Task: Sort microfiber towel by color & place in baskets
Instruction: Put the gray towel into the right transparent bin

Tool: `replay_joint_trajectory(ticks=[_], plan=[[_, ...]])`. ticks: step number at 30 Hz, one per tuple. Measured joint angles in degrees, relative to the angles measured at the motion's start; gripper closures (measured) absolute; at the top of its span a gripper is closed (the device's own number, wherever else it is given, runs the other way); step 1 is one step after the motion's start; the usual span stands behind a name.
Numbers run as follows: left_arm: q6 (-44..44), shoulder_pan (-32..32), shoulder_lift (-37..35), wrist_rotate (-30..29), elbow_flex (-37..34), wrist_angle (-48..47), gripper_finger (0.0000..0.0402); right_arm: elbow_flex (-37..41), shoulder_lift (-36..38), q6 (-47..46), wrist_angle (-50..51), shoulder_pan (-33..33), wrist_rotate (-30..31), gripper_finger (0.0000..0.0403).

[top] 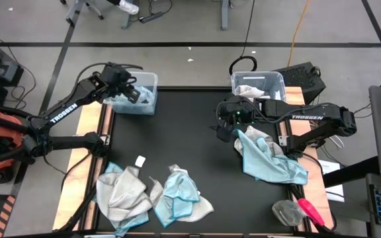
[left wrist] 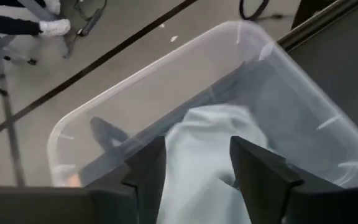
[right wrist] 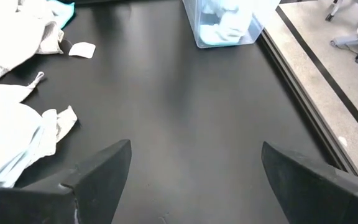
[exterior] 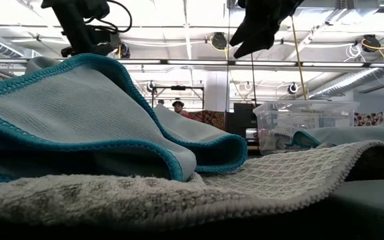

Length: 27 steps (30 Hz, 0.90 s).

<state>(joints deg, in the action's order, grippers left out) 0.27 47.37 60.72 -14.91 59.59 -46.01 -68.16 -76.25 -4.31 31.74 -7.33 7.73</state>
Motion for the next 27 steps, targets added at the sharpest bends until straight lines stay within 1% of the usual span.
replay_joint_trajectory(ticks=[2,7,13,17,21,27], plan=[[0.0,0.0,-0.2,2.5,0.0,1.2,0.0209,0.0,0.0,-0.5,0.2,0.0,-0.1,0.0051],[0.0,0.0,-0.2,12.0,0.0,1.5,0.0207,0.0,0.0,-0.6,1.0,0.0,-0.2,0.0051],[-0.1,-0.5,-0.3,28.2,0.0,1.3,0.0207,0.0,0.0,-0.5,1.5,0.0,-0.5,0.0051],[-0.8,-2.3,-0.3,38.8,0.0,1.3,0.0207,0.0,0.0,0.2,1.5,0.0,-0.5,0.0051],[-3.0,-6.0,-0.3,43.4,0.0,1.3,0.0207,0.0,0.0,0.6,1.7,0.0,-0.5,0.0051],[-5.1,-14.3,-0.3,44.3,0.0,0.4,0.0207,0.0,0.0,1.9,4.4,0.0,-0.5,0.0051]])
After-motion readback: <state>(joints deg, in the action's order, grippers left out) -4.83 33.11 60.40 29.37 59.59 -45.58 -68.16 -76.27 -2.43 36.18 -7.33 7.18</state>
